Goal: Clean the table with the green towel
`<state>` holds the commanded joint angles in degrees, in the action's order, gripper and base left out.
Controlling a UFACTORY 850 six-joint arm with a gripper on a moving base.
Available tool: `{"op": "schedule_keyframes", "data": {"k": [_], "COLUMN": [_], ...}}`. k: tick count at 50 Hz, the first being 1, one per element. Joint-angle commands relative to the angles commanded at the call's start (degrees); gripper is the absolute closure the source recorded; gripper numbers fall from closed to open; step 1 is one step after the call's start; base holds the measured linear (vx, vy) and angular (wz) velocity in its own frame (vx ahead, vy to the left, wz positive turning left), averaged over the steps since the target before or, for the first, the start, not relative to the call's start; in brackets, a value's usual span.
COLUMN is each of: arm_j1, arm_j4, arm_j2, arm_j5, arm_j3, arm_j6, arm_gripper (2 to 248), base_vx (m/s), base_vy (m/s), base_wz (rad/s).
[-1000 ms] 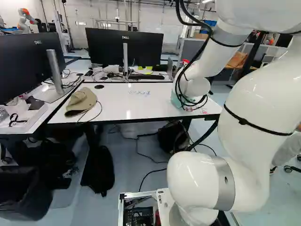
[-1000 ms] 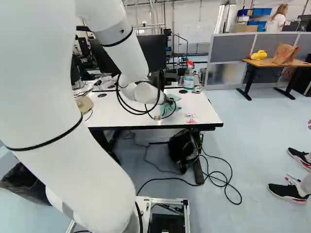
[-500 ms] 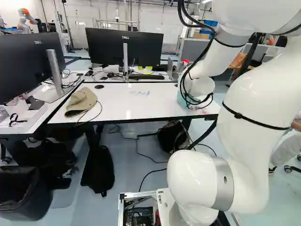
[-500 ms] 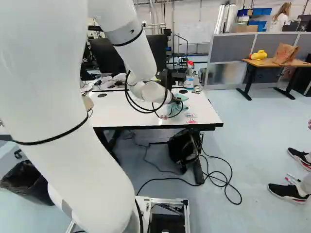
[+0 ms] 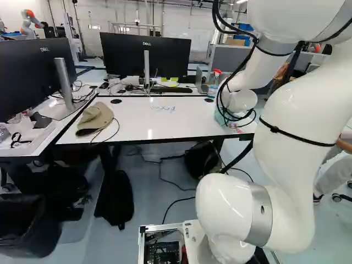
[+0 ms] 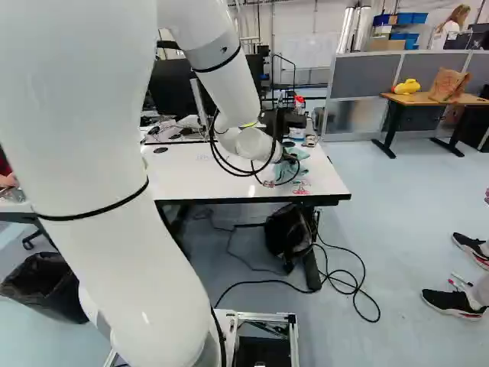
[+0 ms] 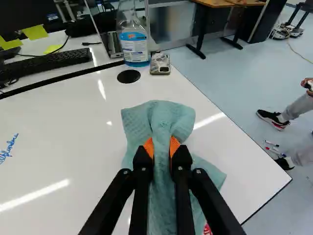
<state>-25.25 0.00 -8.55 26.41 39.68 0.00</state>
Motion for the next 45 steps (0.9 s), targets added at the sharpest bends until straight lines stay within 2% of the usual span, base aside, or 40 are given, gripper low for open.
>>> {"op": "schedule_keyframes", "data": {"k": [13, 30, 45], "arm_j1": [-1.67, -1.72, -1.72], "arm_j4": [0.00, 0.00, 0.00], "arm_j2": [-1.23, -1.19, 0.66], "arm_j5": [0.00, 0.00, 0.00], "arm_j3": [1.37, 1.40, 1.17], "arm_j6": [0.00, 0.00, 0.00], "arm_gripper": [197, 197, 197], "base_vx": [0.000, 0.000, 0.000], "base_vy": [0.000, 0.000, 0.000], "base_wz": [0.000, 0.000, 0.000]}}
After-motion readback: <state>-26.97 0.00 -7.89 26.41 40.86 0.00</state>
